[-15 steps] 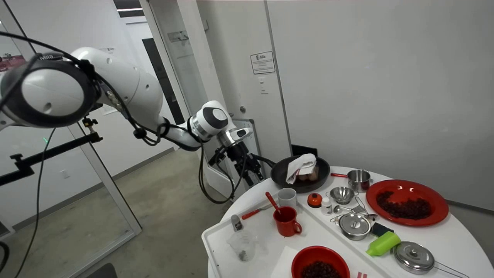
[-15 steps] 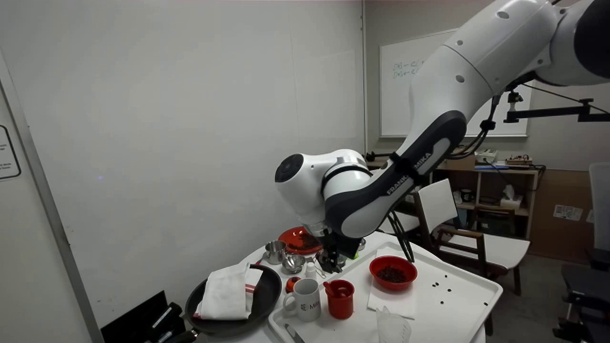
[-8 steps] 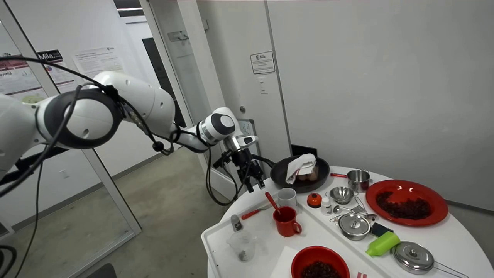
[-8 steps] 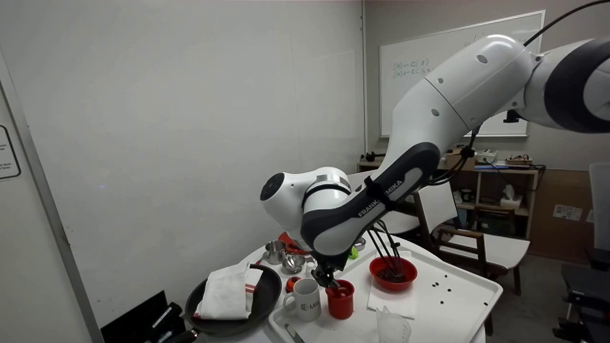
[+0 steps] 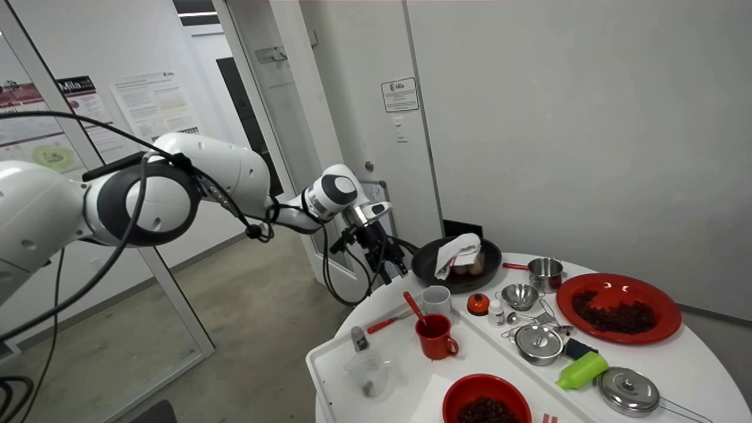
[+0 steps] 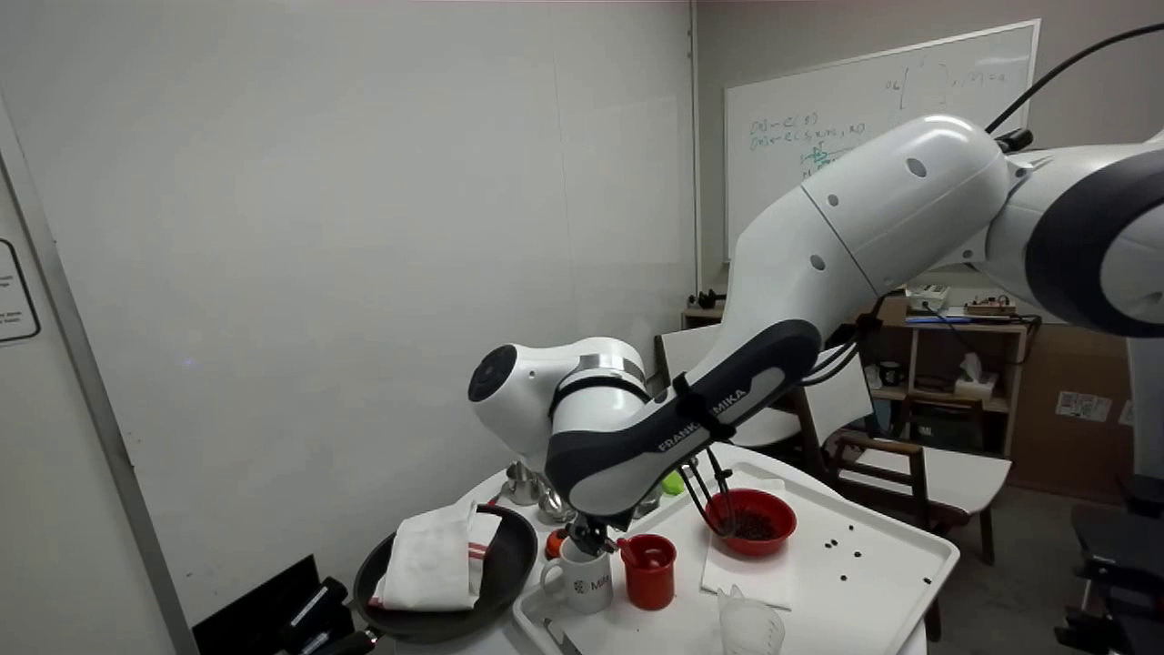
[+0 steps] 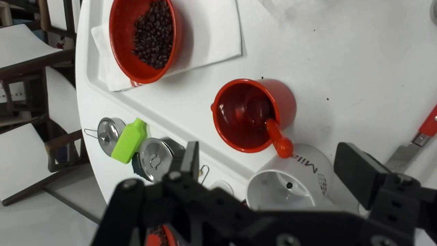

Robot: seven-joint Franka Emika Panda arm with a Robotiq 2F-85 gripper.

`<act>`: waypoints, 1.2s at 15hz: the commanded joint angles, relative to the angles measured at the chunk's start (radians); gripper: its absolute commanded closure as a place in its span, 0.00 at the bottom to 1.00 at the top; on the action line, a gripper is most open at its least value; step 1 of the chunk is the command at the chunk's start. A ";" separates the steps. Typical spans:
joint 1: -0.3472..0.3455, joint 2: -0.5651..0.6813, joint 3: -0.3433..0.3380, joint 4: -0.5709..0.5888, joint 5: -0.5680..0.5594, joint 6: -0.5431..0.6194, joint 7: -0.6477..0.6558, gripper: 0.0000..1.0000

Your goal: Remove the spoon from the red mug on the left and place it in the red bowl

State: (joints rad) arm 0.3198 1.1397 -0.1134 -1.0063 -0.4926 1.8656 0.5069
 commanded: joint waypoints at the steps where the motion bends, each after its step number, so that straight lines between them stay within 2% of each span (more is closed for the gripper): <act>1: 0.007 0.009 -0.005 0.015 0.000 0.000 0.000 0.00; 4: 0.015 0.022 -0.011 0.034 0.000 -0.001 0.000 0.00; 5: 0.027 0.008 -0.027 0.008 -0.013 0.007 0.042 0.00; 8: 0.037 0.048 -0.037 0.035 -0.017 -0.037 0.078 0.00; 14: 0.033 0.075 -0.039 0.042 -0.015 -0.043 0.137 0.00; 18: 0.032 0.105 -0.070 0.067 -0.020 -0.063 0.198 0.00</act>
State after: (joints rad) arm 0.3426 1.2096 -0.1542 -0.9821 -0.5008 1.8359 0.6584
